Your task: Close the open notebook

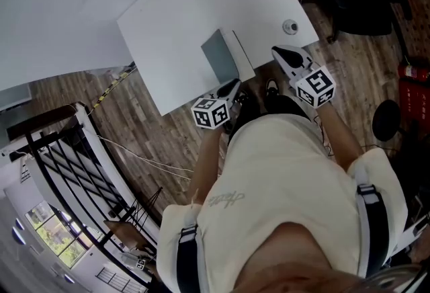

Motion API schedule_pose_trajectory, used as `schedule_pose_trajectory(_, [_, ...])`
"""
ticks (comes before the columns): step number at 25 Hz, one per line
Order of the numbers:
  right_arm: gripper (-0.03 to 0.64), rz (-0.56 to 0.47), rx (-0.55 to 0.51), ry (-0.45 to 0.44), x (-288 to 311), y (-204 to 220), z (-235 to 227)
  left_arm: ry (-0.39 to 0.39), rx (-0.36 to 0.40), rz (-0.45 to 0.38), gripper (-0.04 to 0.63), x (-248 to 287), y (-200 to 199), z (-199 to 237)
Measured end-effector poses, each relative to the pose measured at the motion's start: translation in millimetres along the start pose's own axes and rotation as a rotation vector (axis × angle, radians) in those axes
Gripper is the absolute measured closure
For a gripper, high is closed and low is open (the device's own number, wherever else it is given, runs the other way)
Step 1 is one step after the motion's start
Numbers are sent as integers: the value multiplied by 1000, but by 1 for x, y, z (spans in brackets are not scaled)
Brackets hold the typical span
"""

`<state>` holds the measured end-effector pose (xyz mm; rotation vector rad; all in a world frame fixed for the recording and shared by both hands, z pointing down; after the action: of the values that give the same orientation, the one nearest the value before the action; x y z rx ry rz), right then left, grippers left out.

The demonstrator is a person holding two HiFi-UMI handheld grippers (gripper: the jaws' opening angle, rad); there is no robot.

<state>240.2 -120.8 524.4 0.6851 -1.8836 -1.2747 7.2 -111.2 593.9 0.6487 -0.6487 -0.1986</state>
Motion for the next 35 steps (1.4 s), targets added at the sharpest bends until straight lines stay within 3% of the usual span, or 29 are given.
schedule_pose_trajectory(15, [609, 42, -14, -3, -24, 26, -32, -57, -40, 59, 566, 47, 20, 7])
schedule_pose_trajectory(28, [609, 48, 9, 18, -30, 42, -50, -47, 14, 145, 535, 73, 29, -1])
schedule_pose_trajectory(35, [609, 58, 10, -2, -25, 47, -58, -39, 13, 107, 535, 76, 14, -11])
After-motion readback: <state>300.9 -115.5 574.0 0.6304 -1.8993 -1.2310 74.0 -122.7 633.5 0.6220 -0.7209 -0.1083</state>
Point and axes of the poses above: the fingertips, and each gripper's own axes: x forward along the fingers, z to its left, y out of its underside, the point moved 7 cm from there along -x, backward along the fingers, and after that the axes turned 1 degree about -x, right-handed, at the moved point
